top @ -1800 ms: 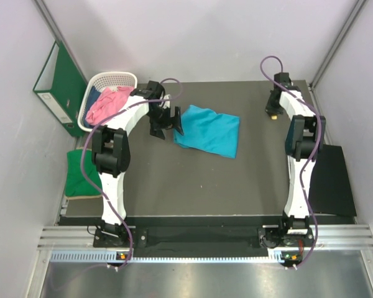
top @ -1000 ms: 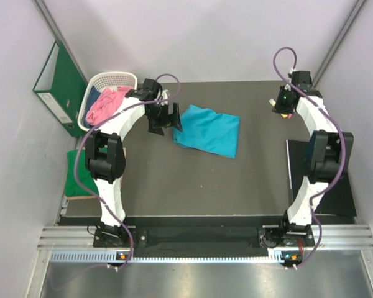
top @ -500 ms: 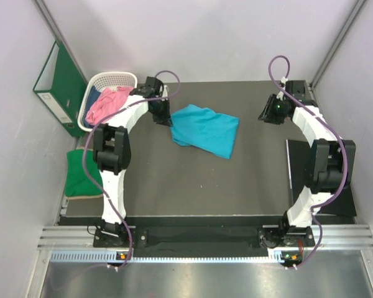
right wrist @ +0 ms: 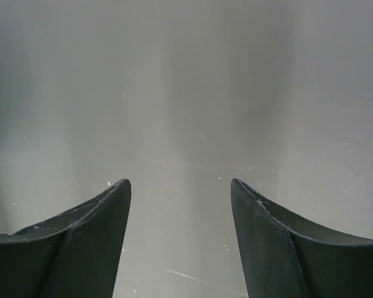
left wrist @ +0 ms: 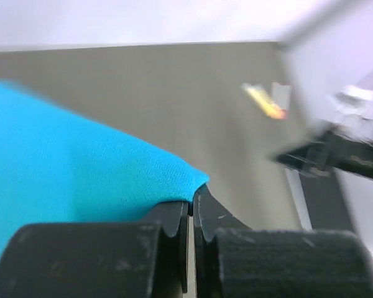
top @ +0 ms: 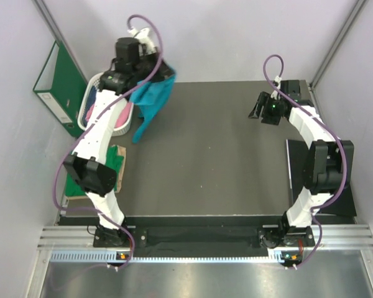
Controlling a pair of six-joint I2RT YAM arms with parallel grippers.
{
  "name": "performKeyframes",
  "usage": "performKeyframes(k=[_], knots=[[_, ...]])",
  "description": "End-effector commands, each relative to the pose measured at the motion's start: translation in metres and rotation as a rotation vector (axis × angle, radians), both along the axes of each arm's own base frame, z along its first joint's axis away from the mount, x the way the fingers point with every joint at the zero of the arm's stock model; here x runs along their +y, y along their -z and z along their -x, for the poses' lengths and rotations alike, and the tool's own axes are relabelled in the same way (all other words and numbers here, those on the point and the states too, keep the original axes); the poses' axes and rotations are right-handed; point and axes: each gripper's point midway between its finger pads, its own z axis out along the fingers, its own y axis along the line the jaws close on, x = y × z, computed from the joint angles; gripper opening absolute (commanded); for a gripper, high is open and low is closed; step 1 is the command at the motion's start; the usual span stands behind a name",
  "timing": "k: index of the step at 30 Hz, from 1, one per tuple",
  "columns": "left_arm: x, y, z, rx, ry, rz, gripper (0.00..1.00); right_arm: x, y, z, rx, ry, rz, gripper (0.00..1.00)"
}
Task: Fold and stack the t-shirts
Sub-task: Flatten out the tshirt
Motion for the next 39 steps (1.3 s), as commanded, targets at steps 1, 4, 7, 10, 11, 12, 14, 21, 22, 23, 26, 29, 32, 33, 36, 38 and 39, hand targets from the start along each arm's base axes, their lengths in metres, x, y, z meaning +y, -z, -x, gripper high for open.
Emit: performKeyframes(k=[1, 4, 7, 10, 11, 12, 14, 21, 22, 23, 26, 29, 32, 33, 36, 38, 39], knots=[[-0.110, -0.006, 0.020, 0.020, 0.362, 0.130, 0.00, 0.002, -0.024, 0.006, -0.055, -0.046, 0.015, 0.66], [-0.181, 0.058, 0.056, 0.238, 0.573, 0.157, 0.00, -0.006, -0.024, 0.016, -0.037, -0.033, 0.060, 0.66], [-0.215, 0.118, 0.095, 0.377, 0.674, 0.099, 0.00, -0.015, -0.027, 0.026, -0.042, -0.011, 0.088, 0.68], [-0.221, 0.157, 0.118, 0.501, 0.715, 0.055, 0.85, -0.020, -0.032, 0.036, -0.056, -0.005, 0.110, 0.79], [-0.217, 0.159, 0.121, 0.506, 0.708, 0.027, 0.99, -0.019, -0.040, 0.039, -0.079, -0.010, 0.110, 0.84], [-0.210, 0.160, 0.114, 0.480, 0.665, -0.010, 0.99, -0.019, -0.043, 0.041, -0.090, -0.015, 0.110, 0.89], [-0.194, 0.141, 0.102, 0.379, 0.595, -0.015, 0.99, -0.018, -0.058, 0.042, -0.136, -0.019, 0.109, 1.00], [-0.087, 0.115, 0.060, 0.265, 0.255, -0.023, 0.99, 0.036, -0.075, 0.035, -0.168, -0.178, 0.165, 1.00], [-0.062, 0.120, 0.052, 0.275, 0.186, -0.032, 0.99, 0.048, -0.072, 0.037, -0.161, -0.220, 0.182, 1.00], [-0.049, 0.125, 0.048, 0.289, 0.146, -0.043, 0.99, 0.060, -0.059, 0.034, -0.132, -0.251, 0.201, 1.00], [-0.008, 0.149, 0.041, 0.379, 0.048, -0.076, 0.99, 0.114, -0.043, 0.037, -0.113, -0.386, 0.240, 0.96], [0.019, 0.173, 0.041, 0.489, -0.011, -0.103, 0.99, 0.160, -0.021, 0.045, -0.098, -0.504, 0.324, 0.89], [0.031, 0.190, 0.044, 0.557, -0.038, -0.111, 0.99, 0.186, 0.000, 0.049, -0.082, -0.579, 0.450, 0.89], [0.033, 0.193, 0.044, 0.564, -0.045, -0.115, 0.99, 0.200, -0.005, 0.049, -0.105, -0.602, 0.470, 0.89], [0.037, 0.203, 0.046, 0.595, -0.054, -0.117, 0.99, 0.218, 0.005, 0.055, -0.101, -0.654, 0.512, 0.89], [0.039, 0.210, 0.047, 0.616, -0.056, -0.121, 0.99, 0.226, 0.012, 0.057, -0.100, -0.673, 0.522, 0.89], [0.040, 0.213, 0.049, 0.625, -0.054, -0.126, 0.99, 0.231, 0.015, 0.059, -0.099, -0.679, 0.533, 0.89]])
